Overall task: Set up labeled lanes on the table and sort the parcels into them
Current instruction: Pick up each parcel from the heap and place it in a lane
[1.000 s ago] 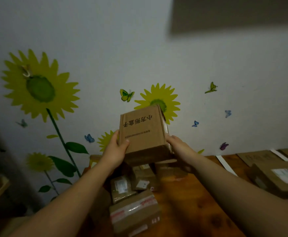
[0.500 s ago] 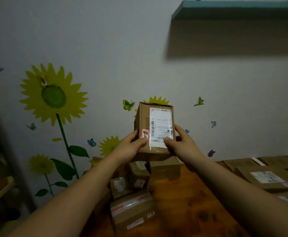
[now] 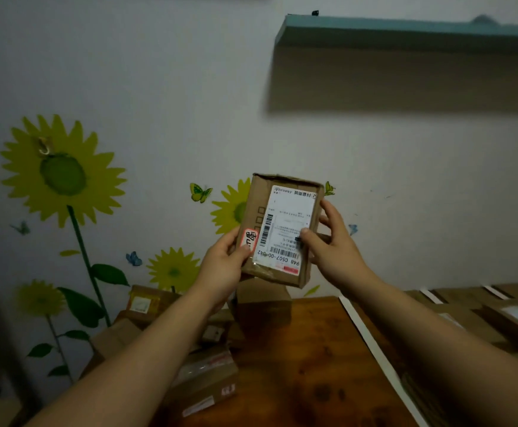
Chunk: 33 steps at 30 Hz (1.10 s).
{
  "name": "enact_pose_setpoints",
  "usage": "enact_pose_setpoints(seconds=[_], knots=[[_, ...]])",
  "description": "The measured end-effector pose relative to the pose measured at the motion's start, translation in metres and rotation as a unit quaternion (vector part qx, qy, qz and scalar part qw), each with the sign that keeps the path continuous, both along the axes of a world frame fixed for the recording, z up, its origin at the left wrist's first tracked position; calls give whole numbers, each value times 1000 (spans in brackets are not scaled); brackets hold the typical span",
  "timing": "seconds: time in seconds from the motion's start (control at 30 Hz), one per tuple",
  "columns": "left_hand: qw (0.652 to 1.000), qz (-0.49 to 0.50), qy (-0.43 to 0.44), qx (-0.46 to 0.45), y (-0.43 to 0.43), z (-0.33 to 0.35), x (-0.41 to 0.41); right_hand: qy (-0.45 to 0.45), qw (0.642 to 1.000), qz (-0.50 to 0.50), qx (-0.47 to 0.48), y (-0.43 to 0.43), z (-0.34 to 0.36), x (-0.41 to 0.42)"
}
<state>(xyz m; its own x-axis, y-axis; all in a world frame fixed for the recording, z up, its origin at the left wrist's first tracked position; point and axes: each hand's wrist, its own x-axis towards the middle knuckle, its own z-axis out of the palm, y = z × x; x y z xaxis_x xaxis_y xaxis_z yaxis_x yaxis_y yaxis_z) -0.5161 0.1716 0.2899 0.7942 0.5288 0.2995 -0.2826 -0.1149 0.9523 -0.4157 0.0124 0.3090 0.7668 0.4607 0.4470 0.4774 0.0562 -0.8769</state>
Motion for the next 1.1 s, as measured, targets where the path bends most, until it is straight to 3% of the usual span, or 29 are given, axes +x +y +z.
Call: enact_pose_setpoints(seconds=[0.1,0.2,0.33,0.43,0.8,1.1], knots=[[1000,3,21,17,-15,-7,13,27,998,35,-33,-17,-2,7],[997,-2,72,21,-28,-26,29,63,989,53,-125,-41,-24,7],[970,-90,219,47,-62,-76,44,156,962,28,-224,-87,-78,3],[940,-171,282,89,-89,-109,55,203,954,-23,-220,-125,-118,-5],[901,-305,282,123,-229,-134,98,255,927,-211,-176,-269,-152,-7],[885,-337,303,103,-384,-136,142,241,919,-262,-170,-425,-163,29]])
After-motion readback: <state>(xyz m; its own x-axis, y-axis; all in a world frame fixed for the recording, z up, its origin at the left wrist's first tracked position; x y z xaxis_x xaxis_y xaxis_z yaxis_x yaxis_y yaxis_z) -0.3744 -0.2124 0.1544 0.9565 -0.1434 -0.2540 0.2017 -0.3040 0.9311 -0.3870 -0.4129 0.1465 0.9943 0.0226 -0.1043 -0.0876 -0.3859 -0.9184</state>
